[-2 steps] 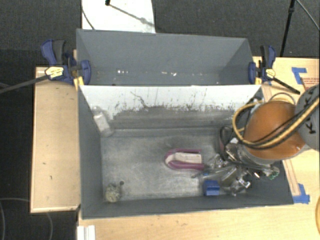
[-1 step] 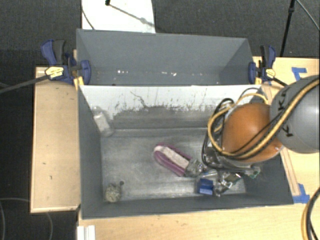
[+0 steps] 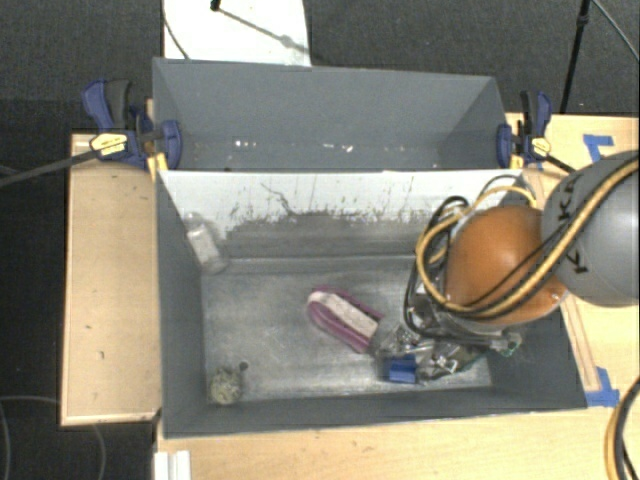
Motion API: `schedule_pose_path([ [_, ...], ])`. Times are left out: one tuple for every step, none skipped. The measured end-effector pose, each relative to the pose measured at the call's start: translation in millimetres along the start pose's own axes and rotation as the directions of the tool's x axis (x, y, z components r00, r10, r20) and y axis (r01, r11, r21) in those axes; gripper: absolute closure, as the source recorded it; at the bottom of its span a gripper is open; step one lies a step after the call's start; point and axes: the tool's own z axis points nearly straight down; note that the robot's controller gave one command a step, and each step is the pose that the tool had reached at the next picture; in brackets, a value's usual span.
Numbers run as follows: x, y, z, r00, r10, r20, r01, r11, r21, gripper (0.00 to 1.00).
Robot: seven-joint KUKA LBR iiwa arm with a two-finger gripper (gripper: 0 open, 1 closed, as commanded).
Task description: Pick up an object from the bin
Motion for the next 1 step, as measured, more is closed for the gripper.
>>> schedule_pose_path([
  [-3.0, 3.2, -148.7, 0.996, -0.092, -0.001, 0.092, 0.996, -0.003, 1.0],
])
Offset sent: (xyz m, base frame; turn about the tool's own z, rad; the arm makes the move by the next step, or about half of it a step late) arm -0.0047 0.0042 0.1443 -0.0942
